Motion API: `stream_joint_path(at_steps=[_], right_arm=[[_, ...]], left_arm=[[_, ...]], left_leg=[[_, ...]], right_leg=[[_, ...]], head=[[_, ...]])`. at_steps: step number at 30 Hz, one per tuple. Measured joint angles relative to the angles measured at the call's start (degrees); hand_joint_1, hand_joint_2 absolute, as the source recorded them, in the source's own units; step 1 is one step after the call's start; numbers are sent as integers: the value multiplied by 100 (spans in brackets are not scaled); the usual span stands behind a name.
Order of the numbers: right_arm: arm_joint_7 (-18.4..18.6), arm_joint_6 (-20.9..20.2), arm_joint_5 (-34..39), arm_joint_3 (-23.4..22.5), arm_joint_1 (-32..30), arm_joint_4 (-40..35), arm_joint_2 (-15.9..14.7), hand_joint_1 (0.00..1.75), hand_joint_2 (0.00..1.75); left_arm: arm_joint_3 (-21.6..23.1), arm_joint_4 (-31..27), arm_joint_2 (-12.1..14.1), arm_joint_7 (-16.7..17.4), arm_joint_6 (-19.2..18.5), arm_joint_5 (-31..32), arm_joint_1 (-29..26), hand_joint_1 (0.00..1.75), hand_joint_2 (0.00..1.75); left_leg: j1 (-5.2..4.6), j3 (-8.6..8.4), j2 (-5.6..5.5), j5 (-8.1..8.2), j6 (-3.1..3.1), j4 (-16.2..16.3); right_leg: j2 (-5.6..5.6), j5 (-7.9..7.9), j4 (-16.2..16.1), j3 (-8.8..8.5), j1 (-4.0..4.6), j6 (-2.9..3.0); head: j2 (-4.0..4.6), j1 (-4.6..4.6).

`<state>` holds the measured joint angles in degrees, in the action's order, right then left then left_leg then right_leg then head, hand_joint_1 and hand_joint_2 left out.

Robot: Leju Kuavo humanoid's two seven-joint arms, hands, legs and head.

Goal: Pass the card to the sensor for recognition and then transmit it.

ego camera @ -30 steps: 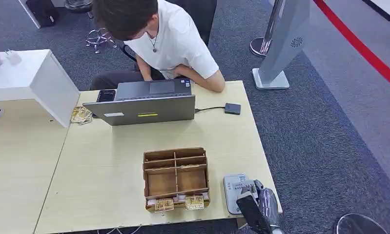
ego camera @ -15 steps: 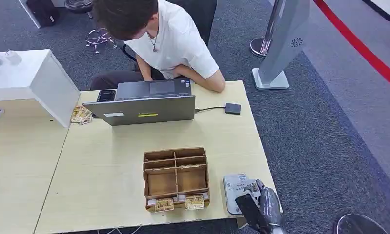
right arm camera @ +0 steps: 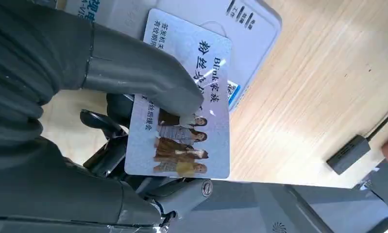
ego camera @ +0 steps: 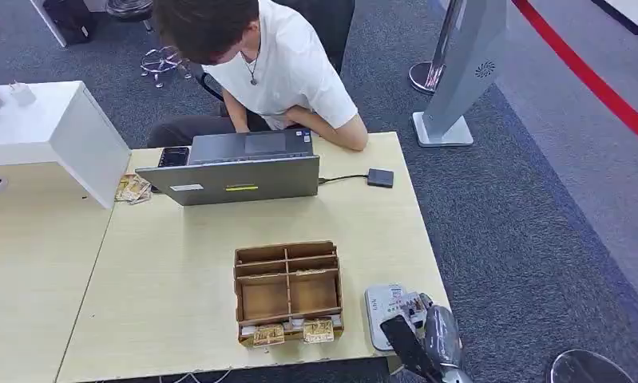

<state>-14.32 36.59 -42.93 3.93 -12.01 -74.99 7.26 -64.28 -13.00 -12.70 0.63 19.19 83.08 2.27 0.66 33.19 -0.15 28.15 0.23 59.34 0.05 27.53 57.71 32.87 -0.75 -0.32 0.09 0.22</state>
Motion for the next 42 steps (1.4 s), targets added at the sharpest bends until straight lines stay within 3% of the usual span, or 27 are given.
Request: stream_joint_path(at_steps=[42], right_arm=[[271, -15, -446, -79, 294, 472, 0, 175, 175]], left_arm=[[-48, 0, -9, -13, 0, -68, 2, 0, 0]], left_leg=[[0, -45, 6, 0, 0, 0]], right_leg=[[-2, 0, -3, -43, 0, 0]], head=[[0, 0]])
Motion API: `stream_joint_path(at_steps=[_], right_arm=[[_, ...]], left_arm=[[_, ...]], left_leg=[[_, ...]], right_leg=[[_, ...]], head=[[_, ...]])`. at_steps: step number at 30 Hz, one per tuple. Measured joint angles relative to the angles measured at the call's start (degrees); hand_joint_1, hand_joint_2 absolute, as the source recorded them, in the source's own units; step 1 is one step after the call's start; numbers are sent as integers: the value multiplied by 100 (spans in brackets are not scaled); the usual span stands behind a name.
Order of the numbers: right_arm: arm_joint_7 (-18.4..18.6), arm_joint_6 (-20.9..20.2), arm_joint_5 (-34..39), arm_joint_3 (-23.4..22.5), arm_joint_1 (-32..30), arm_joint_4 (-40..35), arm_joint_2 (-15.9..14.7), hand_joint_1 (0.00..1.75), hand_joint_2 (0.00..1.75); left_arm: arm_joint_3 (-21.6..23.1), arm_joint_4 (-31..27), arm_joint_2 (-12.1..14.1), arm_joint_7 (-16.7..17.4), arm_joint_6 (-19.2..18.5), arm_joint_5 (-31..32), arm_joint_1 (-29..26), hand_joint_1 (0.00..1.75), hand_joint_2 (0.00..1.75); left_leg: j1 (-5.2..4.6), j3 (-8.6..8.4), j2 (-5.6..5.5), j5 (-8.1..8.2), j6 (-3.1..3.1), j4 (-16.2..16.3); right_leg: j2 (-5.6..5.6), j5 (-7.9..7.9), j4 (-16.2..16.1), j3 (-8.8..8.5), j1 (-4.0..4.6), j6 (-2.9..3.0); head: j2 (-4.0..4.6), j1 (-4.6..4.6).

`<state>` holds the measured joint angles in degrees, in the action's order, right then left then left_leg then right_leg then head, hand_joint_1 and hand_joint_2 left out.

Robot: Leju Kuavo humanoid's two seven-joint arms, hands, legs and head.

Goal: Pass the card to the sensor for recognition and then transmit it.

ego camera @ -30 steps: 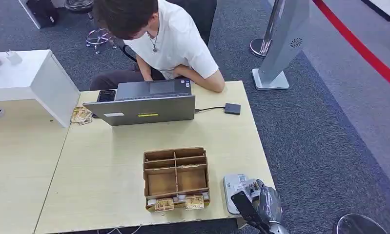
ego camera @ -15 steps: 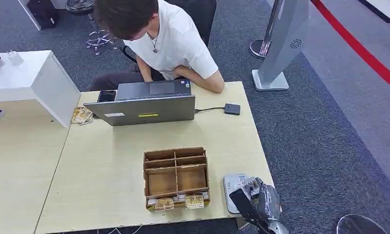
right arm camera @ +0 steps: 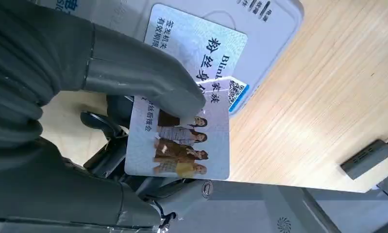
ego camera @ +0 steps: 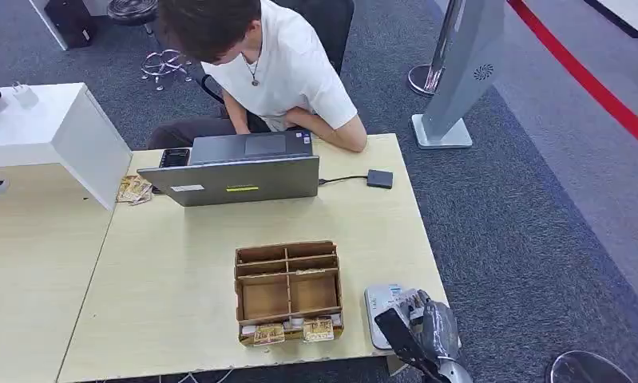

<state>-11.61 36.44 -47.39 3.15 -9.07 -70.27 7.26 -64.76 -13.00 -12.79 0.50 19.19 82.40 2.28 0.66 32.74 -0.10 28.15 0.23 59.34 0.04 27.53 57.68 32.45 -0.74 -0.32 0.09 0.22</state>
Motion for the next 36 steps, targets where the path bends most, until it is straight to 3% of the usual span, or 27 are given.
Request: stream_joint_path(at_steps=[21, 25, 36], right_arm=[[-118, 168, -188, -2, -183, -693, 0, 175, 175], [-122, 269, -422, 28, -323, -1316, -2, 175, 175], [-183, 317, -592, 175, -367, -1965, -7, 175, 175]], left_arm=[[-4, 0, 0, -70, 0, 2, -1, 0, 0], [-4, 0, 2, -107, -20, 13, -1, 0, 0], [-4, 0, 4, -153, -59, 42, 0, 0, 0]], left_leg=[[0, 11, -1, 0, 0, 0], [0, 17, -1, 0, 0, 0], [0, 18, -2, 0, 0, 0]], right_leg=[[0, 1, 0, 9, 0, 0], [1, 1, 0, 15, 0, 0], [1, 1, 0, 15, 0, 0]], head=[[0, 0], [0, 0], [0, 0]])
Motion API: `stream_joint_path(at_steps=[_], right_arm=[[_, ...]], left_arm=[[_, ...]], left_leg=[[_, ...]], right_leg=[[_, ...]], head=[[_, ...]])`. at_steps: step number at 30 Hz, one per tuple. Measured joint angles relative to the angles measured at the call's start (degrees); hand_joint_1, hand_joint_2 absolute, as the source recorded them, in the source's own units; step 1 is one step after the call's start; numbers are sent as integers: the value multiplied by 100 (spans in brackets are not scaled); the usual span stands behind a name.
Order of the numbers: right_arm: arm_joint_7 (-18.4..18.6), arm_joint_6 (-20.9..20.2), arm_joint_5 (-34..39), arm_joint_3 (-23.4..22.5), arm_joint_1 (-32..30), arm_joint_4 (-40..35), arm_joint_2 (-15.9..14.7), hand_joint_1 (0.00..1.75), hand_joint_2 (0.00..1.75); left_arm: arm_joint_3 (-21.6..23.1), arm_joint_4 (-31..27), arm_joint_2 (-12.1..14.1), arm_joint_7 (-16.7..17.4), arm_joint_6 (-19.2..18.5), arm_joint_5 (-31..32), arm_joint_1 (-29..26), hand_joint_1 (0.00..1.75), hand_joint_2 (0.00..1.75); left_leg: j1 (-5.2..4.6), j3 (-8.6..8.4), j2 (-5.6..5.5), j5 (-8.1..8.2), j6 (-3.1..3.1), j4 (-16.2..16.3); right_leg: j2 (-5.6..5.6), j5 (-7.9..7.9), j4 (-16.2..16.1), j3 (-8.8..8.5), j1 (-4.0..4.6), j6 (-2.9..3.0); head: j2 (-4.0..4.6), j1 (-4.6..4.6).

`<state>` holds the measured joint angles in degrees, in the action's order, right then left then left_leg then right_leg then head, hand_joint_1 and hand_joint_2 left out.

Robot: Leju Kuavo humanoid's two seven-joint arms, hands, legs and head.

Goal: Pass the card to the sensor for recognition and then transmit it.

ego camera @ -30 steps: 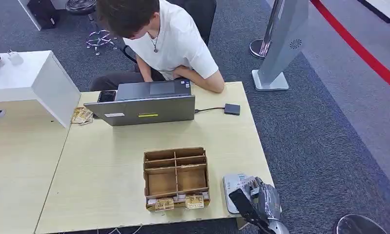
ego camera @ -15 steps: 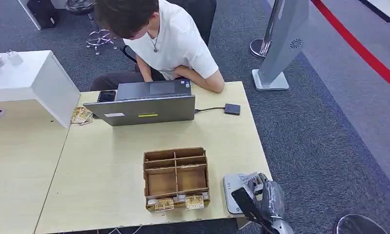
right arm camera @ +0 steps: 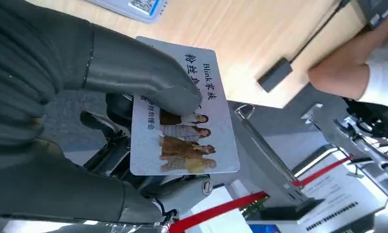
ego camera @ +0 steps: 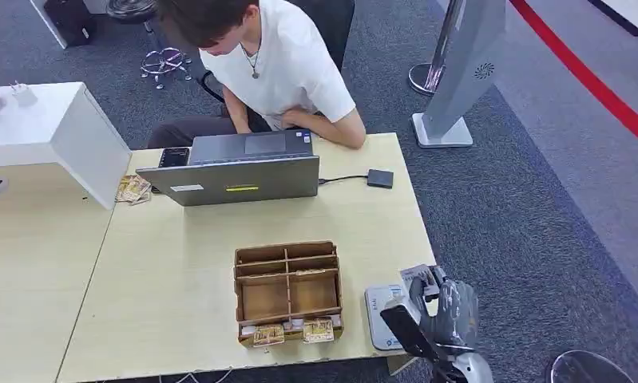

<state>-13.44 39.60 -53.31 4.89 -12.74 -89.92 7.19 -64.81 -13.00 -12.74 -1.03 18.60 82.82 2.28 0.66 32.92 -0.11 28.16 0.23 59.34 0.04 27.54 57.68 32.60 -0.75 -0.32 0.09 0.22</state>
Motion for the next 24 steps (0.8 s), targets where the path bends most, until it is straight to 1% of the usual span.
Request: stream_joint_path(at_steps=[13, 24], right_arm=[[-118, -2, -70, 271, 83, -440, -2, 175, 175], [-153, -2, -350, 590, 469, -608, -26, 175, 175]], left_arm=[[0, 0, 13, -31, -17, 74, 0, 0, 0], [0, 0, 37, -72, -79, 177, 4, 0, 0]], left_leg=[[0, 2, -2, 0, 0, 0], [0, 1, -1, 0, 0, 0]], right_leg=[[1, 0, 0, 0, 0, 0], [0, 0, 1, 0, 0, 0]], head=[[0, 0], [0, 0]])
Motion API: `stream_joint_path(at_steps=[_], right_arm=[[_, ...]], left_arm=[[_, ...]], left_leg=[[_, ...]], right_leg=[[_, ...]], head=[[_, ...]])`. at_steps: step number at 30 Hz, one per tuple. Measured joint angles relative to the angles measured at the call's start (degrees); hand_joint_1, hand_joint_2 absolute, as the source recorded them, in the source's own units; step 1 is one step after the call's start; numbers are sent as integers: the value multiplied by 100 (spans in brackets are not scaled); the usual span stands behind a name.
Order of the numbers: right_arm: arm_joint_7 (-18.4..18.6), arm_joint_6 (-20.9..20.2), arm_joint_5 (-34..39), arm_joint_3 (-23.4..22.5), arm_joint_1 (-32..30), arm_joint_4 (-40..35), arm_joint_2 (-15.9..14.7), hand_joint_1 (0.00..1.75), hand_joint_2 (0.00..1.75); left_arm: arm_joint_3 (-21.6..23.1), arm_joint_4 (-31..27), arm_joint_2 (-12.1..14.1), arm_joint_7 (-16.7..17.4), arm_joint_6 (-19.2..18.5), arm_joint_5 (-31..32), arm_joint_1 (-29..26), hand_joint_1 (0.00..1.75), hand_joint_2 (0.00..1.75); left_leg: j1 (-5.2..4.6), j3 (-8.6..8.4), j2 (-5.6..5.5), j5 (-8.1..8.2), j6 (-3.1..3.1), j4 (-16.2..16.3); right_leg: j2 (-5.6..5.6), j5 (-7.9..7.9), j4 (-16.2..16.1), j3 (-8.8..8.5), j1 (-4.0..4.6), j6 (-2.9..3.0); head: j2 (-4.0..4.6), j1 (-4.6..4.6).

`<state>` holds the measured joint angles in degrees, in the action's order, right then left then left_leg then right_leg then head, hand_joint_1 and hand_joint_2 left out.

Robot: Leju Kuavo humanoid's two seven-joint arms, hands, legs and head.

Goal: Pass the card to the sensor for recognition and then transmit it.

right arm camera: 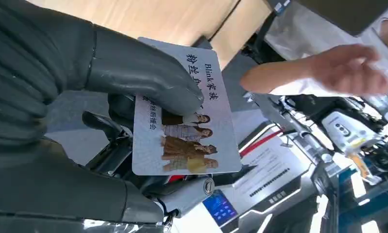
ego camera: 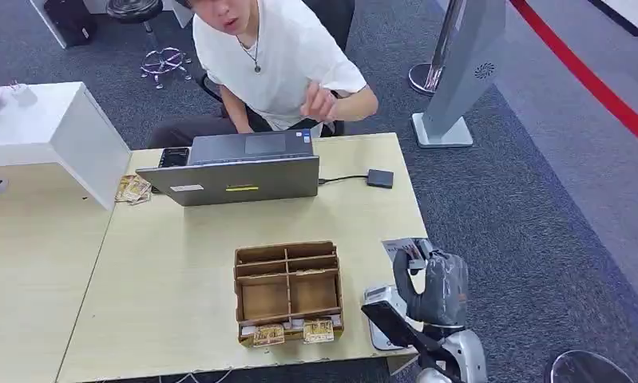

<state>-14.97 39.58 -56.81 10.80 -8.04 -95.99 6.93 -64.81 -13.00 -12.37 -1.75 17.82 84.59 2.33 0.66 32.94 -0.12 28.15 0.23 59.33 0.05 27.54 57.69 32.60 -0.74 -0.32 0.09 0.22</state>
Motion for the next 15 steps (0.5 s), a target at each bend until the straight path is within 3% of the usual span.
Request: stream_joint_path(at_steps=[7, 15], right_arm=[[-4, 0, -355, 114, 333, -29, -2, 175, 175], [151, 0, -1374, 144, 638, -18, 0, 175, 175]], left_arm=[[0, 0, 35, -17, -44, 50, 0, 0, 0], [2, 0, 57, -50, -88, 114, 1, 0, 0]], left_leg=[[0, 0, 0, 0, 0, 0], [0, 0, 0, 0, 0, 0]], right_leg=[[0, 0, 0, 0, 0, 0], [0, 0, 0, 0, 0, 0]], head=[[0, 0], [0, -2]])
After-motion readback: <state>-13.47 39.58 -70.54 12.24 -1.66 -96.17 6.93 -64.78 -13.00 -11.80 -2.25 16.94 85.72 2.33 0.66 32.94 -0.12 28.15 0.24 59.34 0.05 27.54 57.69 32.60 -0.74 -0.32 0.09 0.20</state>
